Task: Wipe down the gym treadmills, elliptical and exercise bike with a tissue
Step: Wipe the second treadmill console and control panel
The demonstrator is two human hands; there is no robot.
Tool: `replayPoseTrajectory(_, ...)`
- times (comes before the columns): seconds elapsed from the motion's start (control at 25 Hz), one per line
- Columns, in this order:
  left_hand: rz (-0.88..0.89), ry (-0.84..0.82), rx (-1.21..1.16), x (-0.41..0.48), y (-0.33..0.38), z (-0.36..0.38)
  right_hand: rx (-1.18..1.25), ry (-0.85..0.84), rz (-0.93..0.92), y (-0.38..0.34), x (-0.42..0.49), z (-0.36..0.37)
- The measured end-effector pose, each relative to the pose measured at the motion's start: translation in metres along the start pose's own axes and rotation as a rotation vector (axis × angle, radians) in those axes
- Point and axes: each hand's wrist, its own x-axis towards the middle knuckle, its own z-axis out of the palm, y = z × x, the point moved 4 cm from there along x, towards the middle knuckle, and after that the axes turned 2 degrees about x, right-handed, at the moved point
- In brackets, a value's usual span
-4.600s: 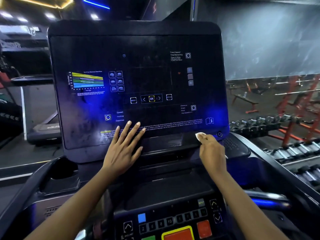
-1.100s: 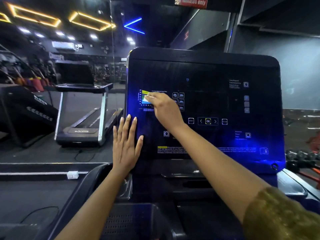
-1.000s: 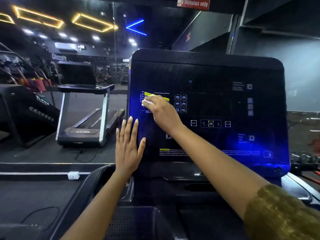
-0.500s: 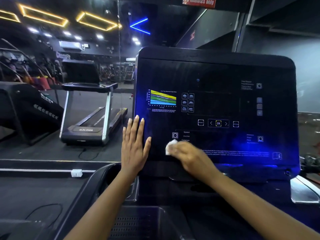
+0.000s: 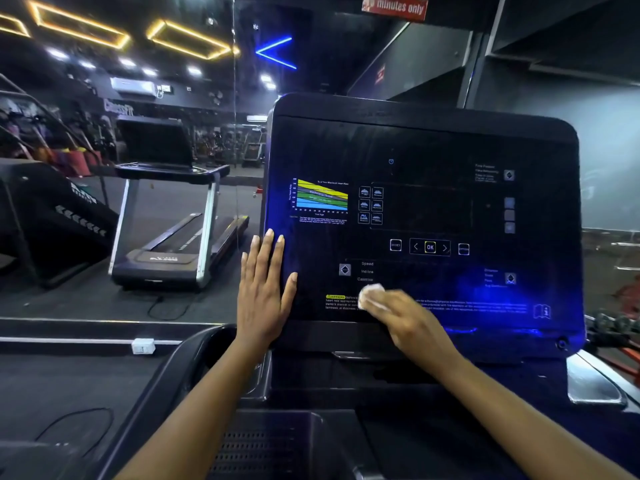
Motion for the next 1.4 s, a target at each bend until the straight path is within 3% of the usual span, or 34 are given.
replayPoseTrajectory(0.16,0.003,0.002,0.000,0.000,0.000,0.001,0.011,-0.047,-0.024,-0.001,-0.021,-0.015)
replayPoseTrajectory(0.28,0.008,-0.001,-0.003,-0.001,0.000,0.001,-0.075,0.174,0.120,0.046,0.030,-0.051)
replayPoseTrajectory(0.36,0.008,-0.004,-0.007,-0.001,0.000,0.001,-0.142,0.222,0.216,0.072,0.064,-0.065)
replayPoseTrajectory(0.52,0.003,0.004,-0.012,-0.001,0.000,0.001,-0.185,0.160,0.223,0.077,0.045,-0.054)
replayPoseTrajectory(0.8,0.016,0.010,-0.015,-0.001,-0.001,0.002,-0.068,0.032,0.226,0.023,-0.052,-0.032)
replayPoseTrajectory(0.92,0.006,0.010,-0.028,0.000,-0.001,0.001,-0.024,0.072,0.199,0.014,-0.037,-0.037)
replayPoseTrajectory(1.12,-0.176,-0.043,-0.273,-0.002,0.001,-0.005,0.033,0.178,0.074,-0.017,0.077,-0.020)
replayPoseTrajectory(1.24,-0.331,-0.092,-0.428,-0.008,-0.001,-0.006,0.010,0.121,0.029,-0.032,0.136,0.000)
replayPoseTrajectory(1.4,-0.388,-0.053,-0.588,-0.013,-0.001,-0.009,-0.063,0.074,-0.057,-0.055,0.131,0.024)
